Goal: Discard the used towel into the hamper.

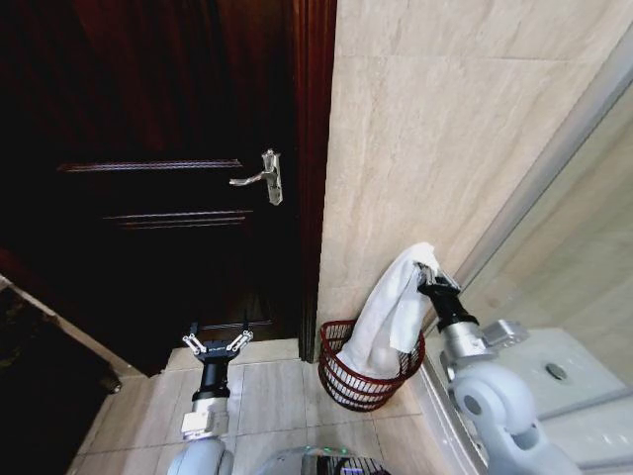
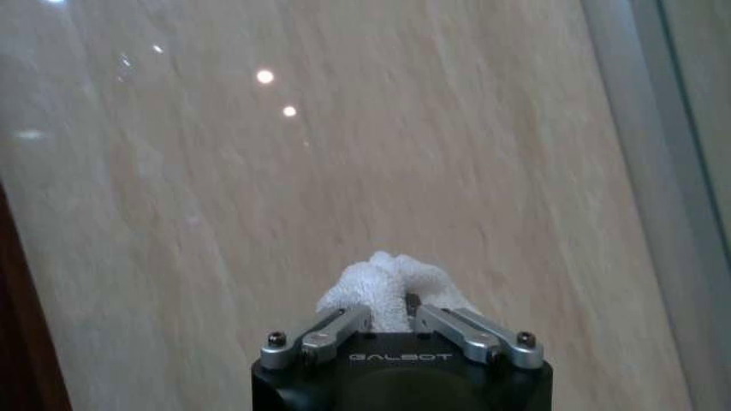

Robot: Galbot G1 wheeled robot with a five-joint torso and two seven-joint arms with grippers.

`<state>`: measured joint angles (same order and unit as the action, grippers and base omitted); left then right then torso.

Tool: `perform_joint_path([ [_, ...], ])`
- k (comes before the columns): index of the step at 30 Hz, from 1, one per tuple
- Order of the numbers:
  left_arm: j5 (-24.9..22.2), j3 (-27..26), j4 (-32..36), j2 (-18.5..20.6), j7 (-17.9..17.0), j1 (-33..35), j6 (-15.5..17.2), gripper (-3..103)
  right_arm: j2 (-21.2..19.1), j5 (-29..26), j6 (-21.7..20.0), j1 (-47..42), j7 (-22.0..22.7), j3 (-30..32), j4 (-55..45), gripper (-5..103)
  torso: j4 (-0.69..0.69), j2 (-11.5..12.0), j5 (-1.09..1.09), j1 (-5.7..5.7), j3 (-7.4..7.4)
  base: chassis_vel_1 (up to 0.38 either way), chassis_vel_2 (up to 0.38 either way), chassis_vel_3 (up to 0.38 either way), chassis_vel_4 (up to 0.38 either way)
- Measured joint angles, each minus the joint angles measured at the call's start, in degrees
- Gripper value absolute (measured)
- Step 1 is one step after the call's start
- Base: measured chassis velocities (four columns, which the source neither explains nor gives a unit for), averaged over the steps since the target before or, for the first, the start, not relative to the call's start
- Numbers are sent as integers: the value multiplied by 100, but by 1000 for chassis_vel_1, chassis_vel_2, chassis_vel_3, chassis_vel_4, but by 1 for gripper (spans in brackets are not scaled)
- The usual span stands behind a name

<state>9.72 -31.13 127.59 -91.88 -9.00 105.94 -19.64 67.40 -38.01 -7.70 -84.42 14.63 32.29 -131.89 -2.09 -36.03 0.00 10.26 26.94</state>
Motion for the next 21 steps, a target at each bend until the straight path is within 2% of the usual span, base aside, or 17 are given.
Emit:
perform_joint_path([
  [7, 46, 32, -21, -28, -9, -10, -19, 100, 292, 83, 293, -629, -378, -61, 212, 4, 1, -2, 1, 0, 0, 0, 0, 0, 0],
  [12, 67, 45, -38, -29, -10, 2, -22, 100, 348, -33, 289, -808, -469, -81, 471, 4, 2, -2, 1, 0, 1, 0, 0, 0, 0],
  [19, 88, 54, -45, -29, -8, -3, -22, 100, 262, -512, -25, -784, -412, -63, 914, 4, 0, -2, 1, 1, 1, 0, 0, 0, 0],
  [21, 81, 47, -45, -28, -8, -15, -22, 100, 209, -887, -322, -857, -223, -108, 836, 4, 1, -3, 0, 1, 2, 0, 0, 0, 0],
])
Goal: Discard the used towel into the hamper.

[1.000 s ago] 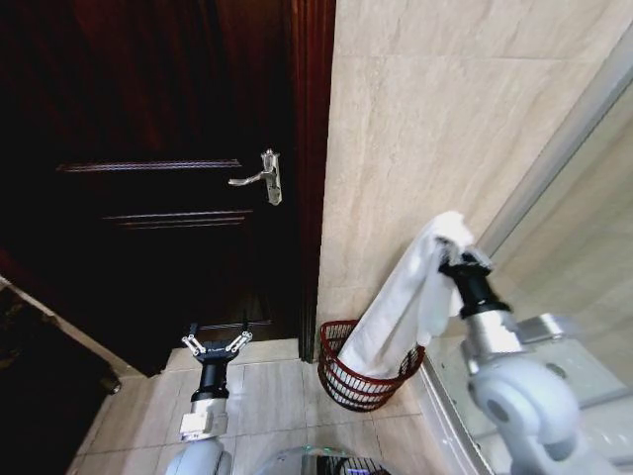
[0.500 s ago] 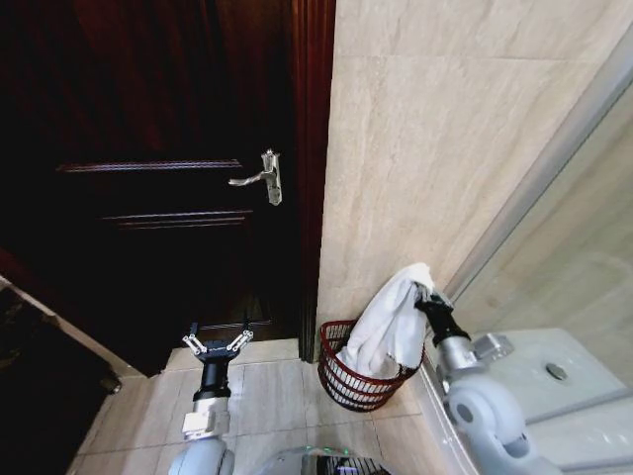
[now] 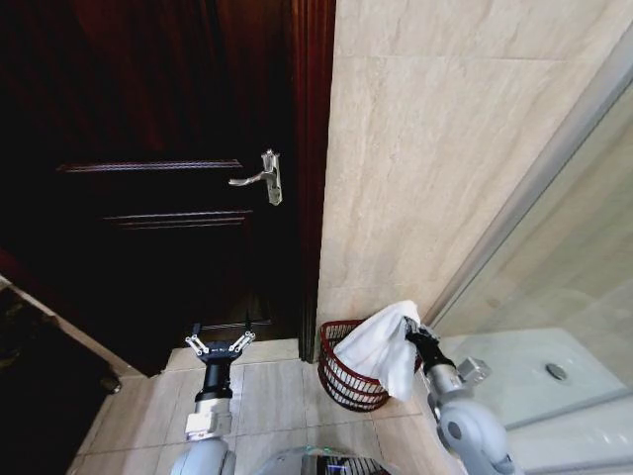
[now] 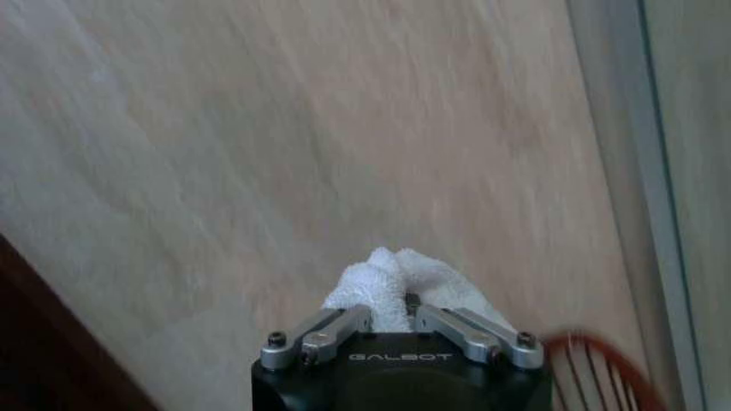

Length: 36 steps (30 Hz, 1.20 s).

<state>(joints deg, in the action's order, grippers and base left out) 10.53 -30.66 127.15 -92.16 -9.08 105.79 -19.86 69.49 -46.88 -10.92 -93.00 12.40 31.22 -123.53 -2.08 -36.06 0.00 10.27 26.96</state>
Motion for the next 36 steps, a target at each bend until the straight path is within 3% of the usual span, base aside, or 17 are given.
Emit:
perform_joint_path([
  [2, -4, -2, 1, 0, 0, -4, 1, 100, -21, -204, -180, -20, 146, -13, -102, 4, 0, 0, 0, 0, 0, 0, 0, 0, 0],
  [4, -15, -6, 6, 1, 0, -10, 6, 100, -97, -698, -632, -52, 534, -13, -370, 4, 0, -1, 0, 0, 0, 0, 0, 0, 0],
  [6, -45, -18, 11, 1, -4, -19, 8, 100, -282, -1635, -1396, -29, 1348, 69, -848, 4, 0, -1, 3, 0, 0, 0, 0, 0, 0],
  [7, -45, -18, 11, 1, -4, -19, 8, 100, -282, -1635, -1396, -29, 1348, 69, -848, 4, 0, -1, 3, 0, 0, 0, 0, 0, 0],
  [8, -73, -25, 12, 1, -11, -21, 8, 100, -395, -2279, -1809, 64, 1818, 137, -1046, 4, 0, -2, 3, 0, 0, 0, 0, 0, 0],
  [10, -91, -27, 10, 2, -22, -21, 3, 100, -456, -2475, -1948, 157, 2002, 166, -1097, 4, -1, -2, 2, 0, 0, 0, 0, 0, 0],
  [15, -149, -40, -1, 19, -66, 17, -57, 100, -566, -1327, -1120, 650, 1552, 113, -889, 4, -1, -1, -1, 0, 1, 0, 0, 0, 0],
  [21, -165, -49, 16, 63, -123, 38, -64, 100, -543, -974, -798, 920, 1416, 66, -723, 4, -2, -2, 2, 0, 1, 0, 0, 0, 0],
  [23, -164, -49, 5, 77, -140, 33, -77, 100, -422, -589, -447, 849, 869, 0, -284, 4, 0, -2, 0, 0, 1, 0, 0, 0, 0],
  [29, -170, -28, -68, 77, -232, -19, -142, 100, -197, -157, -25, 706, 208, -81, 268, 4, 0, -2, 1, 0, 1, 0, 0, 0, 0],
  [31, -176, -26, -119, 89, -258, -43, -170, 100, -92, 164, 422, 692, -202, -138, 590, 4, 0, -2, 1, 0, 1, 0, 0, 0, 0],
  [32, -176, -26, -119, 89, -258, -43, -170, 100, -92, 164, 422, 692, -202, -138, 590, 4, 0, -2, 1, 0, 1, 0, 0, 0, 0],
  [35, -172, 9, -167, 61, -261, -64, -209, 100, 38, 531, 1243, 836, -648, -280, 1059, 4, -1, -1, 0, 0, 1, 0, 0, 0, 0],
  [36, -172, 9, -167, 61, -261, -64, -209, 100, 38, 531, 1243, 836, -648, -280, 1059, 4, -1, -1, 0, 0, 1, 0, 0, 0, 0],
])
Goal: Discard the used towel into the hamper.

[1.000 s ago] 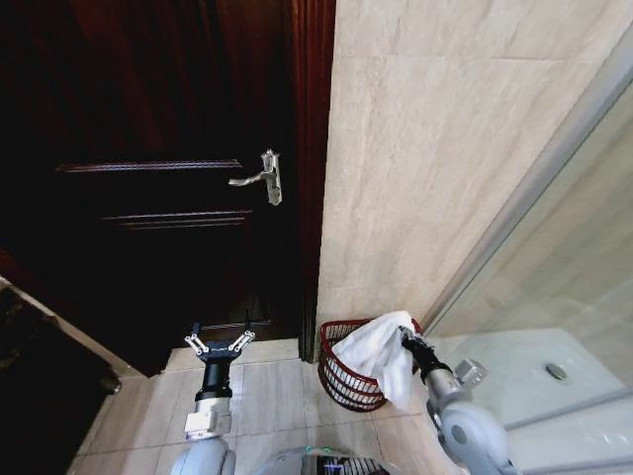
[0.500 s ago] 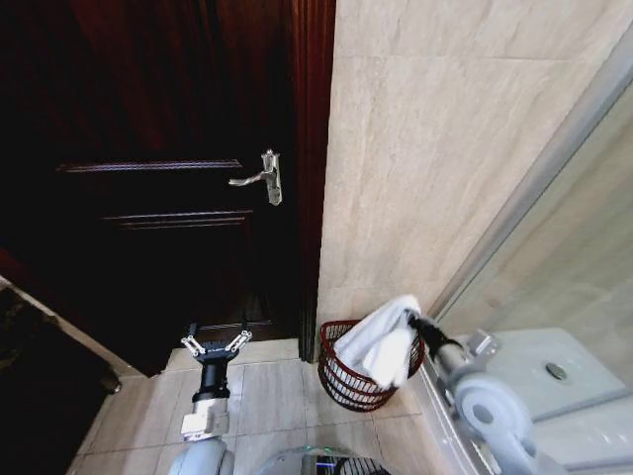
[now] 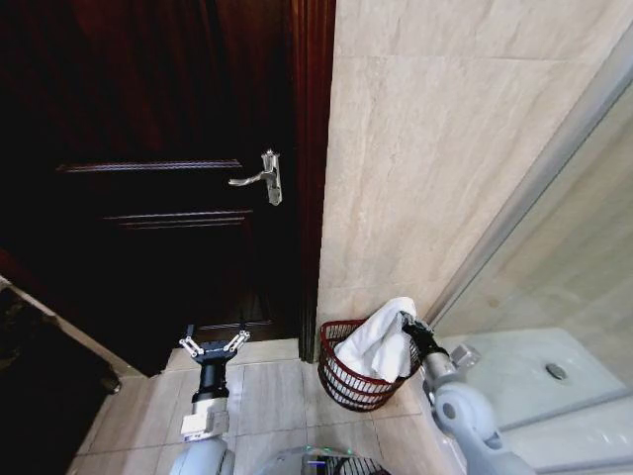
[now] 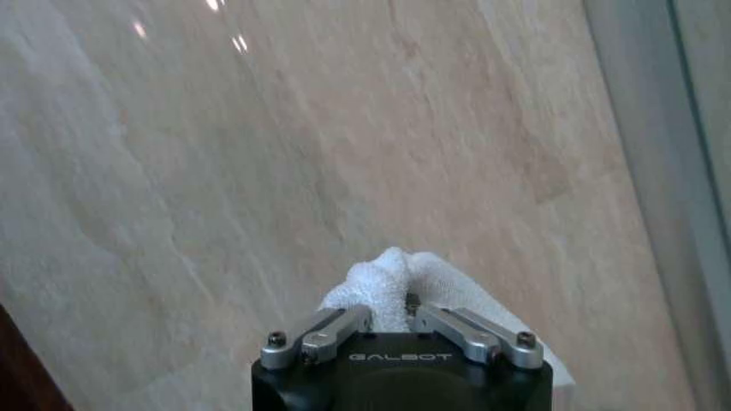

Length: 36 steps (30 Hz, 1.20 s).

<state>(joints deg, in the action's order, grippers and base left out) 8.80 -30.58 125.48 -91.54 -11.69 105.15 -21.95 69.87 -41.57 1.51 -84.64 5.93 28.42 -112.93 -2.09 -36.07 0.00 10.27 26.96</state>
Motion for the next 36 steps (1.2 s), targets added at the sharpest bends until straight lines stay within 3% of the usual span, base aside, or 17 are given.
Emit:
perform_joint_path([
  [4, 2, 2, -3, -1, 0, -20, -27, 100, 108, 158, 413, 26, -240, -108, 335, 4, 0, 0, 1, 0, 0, 0, 0, 0, 0],
  [13, 23, 6, -78, -17, 0, -57, -57, 100, 389, 674, 854, -233, -461, -291, 956, 4, 1, 0, -2, 0, 0, 0, 0, 0, 0],
  [19, 9, -2, -77, -12, 2, -71, -40, 100, 409, 711, 753, -568, -356, -399, 658, 4, 1, 0, 0, 0, 0, 0, 0, 0, 0],
  [21, -2, -15, -90, 0, 17, -72, -6, 100, 294, 626, 304, -859, -122, -410, 164, 4, 1, 0, 0, 0, -1, 0, 0, 0, 0],
  [22, -2, -15, -90, 0, 17, -72, -6, 100, 294, 626, 304, -859, -122, -410, 164, 4, 1, 0, 0, 0, -1, 0, 0, 0, 0],
  [24, -6, -15, -98, 4, 18, -69, 44, 100, 189, 541, -144, -1020, 68, -371, -132, 4, 1, 0, 1, 0, -1, 0, 0, 0, 0],
  [25, -8, -13, -115, 4, 18, -70, 66, 100, 83, 414, -561, -1122, 212, -313, -341, 4, 1, 10, 2, -5, -8, 0, 0, 0, 0],
  [26, -8, -13, -115, 4, 18, -70, 66, 100, 83, 414, -561, -1122, 212, -313, -341, 4, 1, 10, 2, -5, -8, 0, 0, 0, 0],
  [28, -9, -11, -139, 12, 18, -79, 68, 100, -21, 233, -969, -1156, 350, -251, -481, 4, 1, 41, 1, -20, -23, 0, 0, 0, 0],
  [36, -90, -31, -164, 84, 21, -97, 80, 100, -245, -449, -2206, -570, 924, -193, -473, 4, -1, 257, -1, -111, -146, 0, 0, 0, 0],
])
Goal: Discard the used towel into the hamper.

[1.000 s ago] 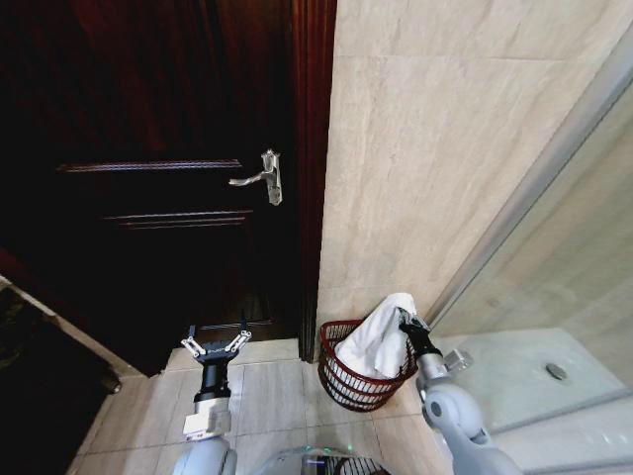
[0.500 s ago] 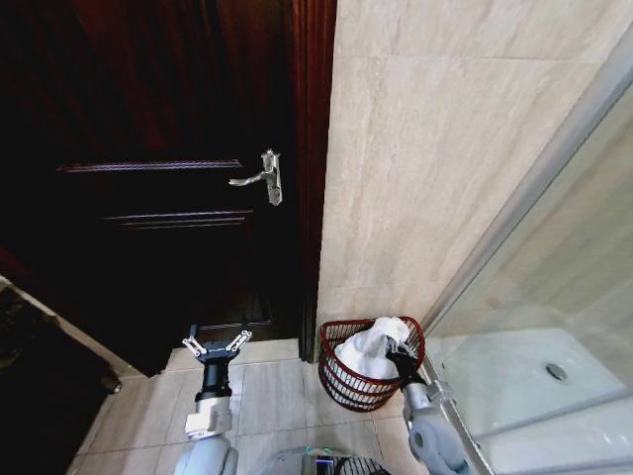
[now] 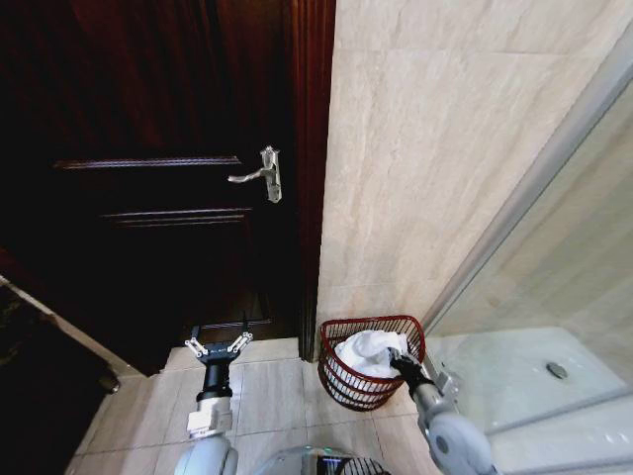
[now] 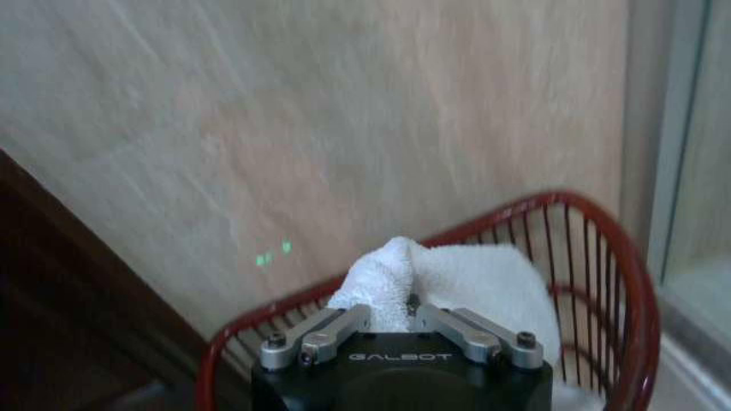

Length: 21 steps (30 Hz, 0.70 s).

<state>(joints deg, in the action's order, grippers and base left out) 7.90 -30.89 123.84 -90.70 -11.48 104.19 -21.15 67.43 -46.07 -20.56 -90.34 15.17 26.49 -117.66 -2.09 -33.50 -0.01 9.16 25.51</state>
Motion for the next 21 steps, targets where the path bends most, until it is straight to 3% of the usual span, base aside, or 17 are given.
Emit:
perform_joint_path([
  [2, -44, -26, 2, 31, 0, 0, 2, 100, -66, -266, -534, 187, 138, -1, -20, 4, 0, 69, 1, -26, -43, 0, 0, 0, 0],
  [3, -44, -26, 2, 31, 0, 0, 2, 100, -66, -266, -534, 187, 138, -1, -20, 4, 0, 69, 1, -26, -43, 0, 0, 0, 0],
  [5, -98, -47, 15, 57, 0, 16, 2, 100, -179, -471, -1135, 367, 281, -26, -43, 4, 1, 150, 2, -57, -94, 0, 0, 0, 0],
  [10, -144, -68, 19, 85, -1, 33, 0, 100, -323, -731, -1843, 735, 336, -103, 146, 4, 1, 285, 0, -114, -171, 0, 0, 0, 0],
  [15, -176, -101, 45, 108, -5, 60, -5, 100, -468, -937, -2153, 1156, 296, -185, 470, 4, 1, 411, 0, -165, -246, 0, 0, 0, 0],
  [21, -180, -122, 68, 124, -11, 95, -7, 100, -716, -991, -2188, 1687, 240, -540, 871, 4, 0, 552, 2, -217, -334, 0, 0, 0, 0],
])
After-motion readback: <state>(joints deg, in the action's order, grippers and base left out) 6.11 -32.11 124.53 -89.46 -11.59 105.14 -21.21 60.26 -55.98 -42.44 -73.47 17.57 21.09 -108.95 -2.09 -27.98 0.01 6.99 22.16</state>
